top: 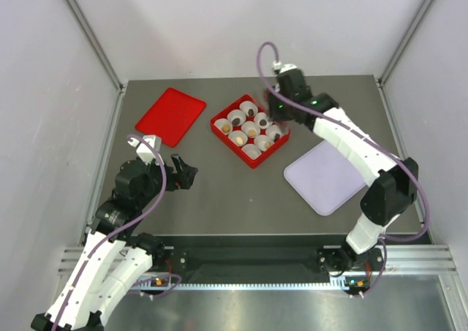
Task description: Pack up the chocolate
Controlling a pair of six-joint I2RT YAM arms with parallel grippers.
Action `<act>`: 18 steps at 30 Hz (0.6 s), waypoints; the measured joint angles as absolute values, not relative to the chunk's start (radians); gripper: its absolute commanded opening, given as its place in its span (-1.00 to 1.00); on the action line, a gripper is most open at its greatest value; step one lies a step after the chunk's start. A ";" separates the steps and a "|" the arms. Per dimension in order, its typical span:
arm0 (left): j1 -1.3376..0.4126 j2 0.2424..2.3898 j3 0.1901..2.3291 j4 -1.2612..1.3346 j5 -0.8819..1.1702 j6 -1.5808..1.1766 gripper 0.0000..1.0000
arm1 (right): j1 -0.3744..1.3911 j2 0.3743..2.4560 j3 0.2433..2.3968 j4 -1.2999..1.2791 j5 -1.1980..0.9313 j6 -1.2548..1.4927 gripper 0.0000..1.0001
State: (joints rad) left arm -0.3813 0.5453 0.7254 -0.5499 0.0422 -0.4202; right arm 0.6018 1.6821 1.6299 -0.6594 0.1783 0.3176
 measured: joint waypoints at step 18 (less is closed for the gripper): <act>-0.381 0.545 0.725 -0.550 0.032 -0.420 0.91 | 0.223 2.084 1.822 -0.462 0.076 0.087 -0.14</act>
State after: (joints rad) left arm -0.3813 0.5449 0.7254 -0.5503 0.0319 -0.4202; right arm 0.2226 2.0838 1.8217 -0.4618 0.0761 0.0868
